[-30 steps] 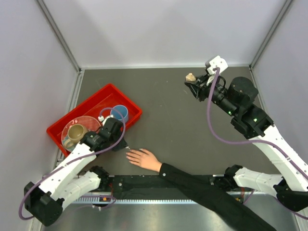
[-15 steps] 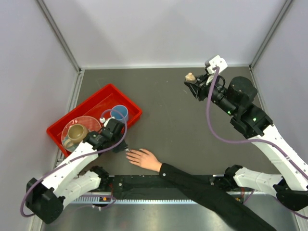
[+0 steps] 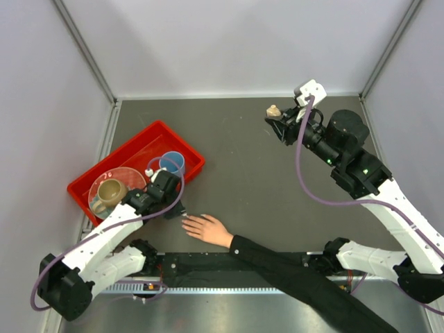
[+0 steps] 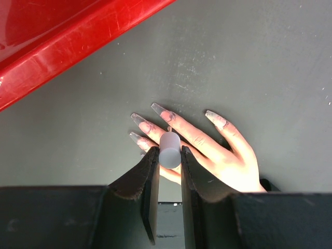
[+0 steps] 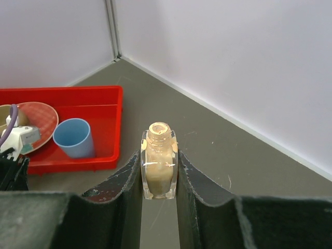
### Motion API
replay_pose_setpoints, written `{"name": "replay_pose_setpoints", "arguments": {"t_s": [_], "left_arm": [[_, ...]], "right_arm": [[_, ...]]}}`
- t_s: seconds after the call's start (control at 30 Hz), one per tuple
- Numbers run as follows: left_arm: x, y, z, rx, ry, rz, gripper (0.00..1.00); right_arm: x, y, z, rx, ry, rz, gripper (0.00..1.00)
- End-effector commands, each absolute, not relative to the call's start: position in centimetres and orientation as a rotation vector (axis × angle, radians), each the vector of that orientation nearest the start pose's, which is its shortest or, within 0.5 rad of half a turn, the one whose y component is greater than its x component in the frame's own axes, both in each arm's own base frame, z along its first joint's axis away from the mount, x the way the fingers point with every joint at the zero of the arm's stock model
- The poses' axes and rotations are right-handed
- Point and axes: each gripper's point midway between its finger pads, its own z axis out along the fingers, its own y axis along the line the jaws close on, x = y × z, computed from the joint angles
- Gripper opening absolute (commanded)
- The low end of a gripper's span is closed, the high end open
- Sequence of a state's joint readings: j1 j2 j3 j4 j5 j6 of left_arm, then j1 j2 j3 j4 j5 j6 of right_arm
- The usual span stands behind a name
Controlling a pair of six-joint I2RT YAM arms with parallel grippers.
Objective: Paint the nails
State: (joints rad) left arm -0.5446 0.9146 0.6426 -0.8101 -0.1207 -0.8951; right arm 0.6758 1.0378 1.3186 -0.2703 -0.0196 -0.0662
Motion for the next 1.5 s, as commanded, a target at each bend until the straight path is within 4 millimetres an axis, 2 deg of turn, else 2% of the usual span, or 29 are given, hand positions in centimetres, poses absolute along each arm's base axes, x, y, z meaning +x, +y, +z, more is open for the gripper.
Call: {"name": "replay_pose_setpoints", "arguments": {"t_s": [0.0,0.77,1.47], "left_arm": [[17.8,-12.0,8.0,-0.507,2.605,-0.342,0.0],[18.4,-11.9,7.6,-0.52,2.606,-0.334,0.0],[17.9,-11.7,6.9,-0.525,2.643,-0.315,0.0]], "right_arm": [[27.4,21.7,46.7,-0.53,1.375,0.515,0.0],[27.4,21.7,46.5,-0.531,1.381,0.511,0.0],[27.6,21.9,46.3,-0.525,1.387,0.519,0.0]]}}
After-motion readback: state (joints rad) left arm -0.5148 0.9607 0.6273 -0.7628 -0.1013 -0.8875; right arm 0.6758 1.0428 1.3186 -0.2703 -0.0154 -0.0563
